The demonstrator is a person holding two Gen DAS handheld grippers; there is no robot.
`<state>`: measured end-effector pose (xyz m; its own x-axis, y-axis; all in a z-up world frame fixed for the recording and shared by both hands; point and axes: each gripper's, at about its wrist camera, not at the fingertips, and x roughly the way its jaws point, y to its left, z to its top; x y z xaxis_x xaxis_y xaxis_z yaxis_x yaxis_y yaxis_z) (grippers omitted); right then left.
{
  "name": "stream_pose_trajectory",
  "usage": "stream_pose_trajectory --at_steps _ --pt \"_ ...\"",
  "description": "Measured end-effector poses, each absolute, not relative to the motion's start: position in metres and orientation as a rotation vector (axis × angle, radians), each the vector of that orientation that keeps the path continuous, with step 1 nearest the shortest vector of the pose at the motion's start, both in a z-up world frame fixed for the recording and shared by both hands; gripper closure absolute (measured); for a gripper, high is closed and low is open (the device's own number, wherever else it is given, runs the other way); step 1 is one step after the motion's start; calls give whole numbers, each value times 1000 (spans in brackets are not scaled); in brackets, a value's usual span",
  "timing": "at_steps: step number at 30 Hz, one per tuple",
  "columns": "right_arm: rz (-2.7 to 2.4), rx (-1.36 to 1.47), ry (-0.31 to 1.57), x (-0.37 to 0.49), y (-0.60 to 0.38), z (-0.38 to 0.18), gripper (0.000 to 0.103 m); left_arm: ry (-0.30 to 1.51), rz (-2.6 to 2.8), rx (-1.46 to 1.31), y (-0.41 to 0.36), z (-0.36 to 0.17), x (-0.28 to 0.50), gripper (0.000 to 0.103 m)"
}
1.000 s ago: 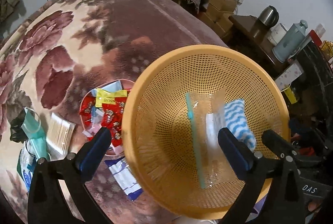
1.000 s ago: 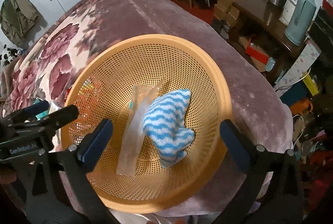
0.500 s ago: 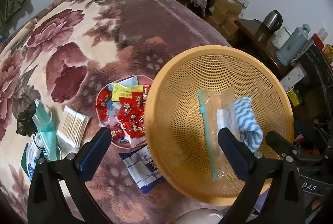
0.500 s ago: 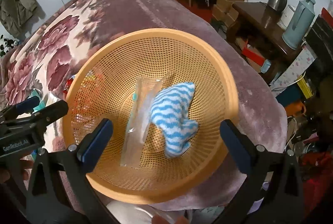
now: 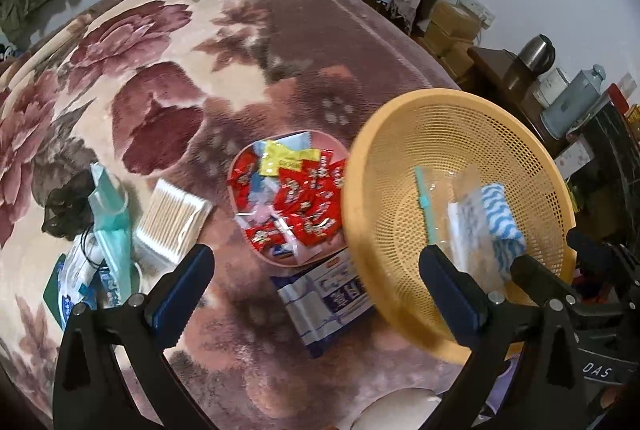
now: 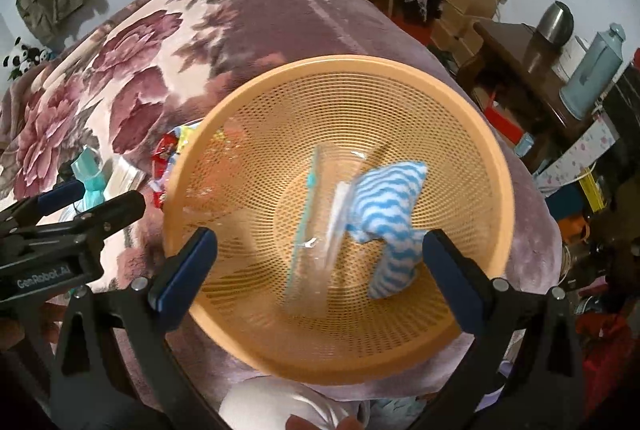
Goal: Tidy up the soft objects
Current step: 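Move both tools back toward the remaining items on the blanket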
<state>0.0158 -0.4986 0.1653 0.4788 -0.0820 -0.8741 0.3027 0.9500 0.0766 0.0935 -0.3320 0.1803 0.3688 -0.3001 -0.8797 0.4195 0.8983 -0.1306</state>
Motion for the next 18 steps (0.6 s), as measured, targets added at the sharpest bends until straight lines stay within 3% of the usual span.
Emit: stream_pose_trajectory --at_steps 18 --pt "-169 144 1081 34 -431 158 0 1116 -373 45 -249 163 104 1"
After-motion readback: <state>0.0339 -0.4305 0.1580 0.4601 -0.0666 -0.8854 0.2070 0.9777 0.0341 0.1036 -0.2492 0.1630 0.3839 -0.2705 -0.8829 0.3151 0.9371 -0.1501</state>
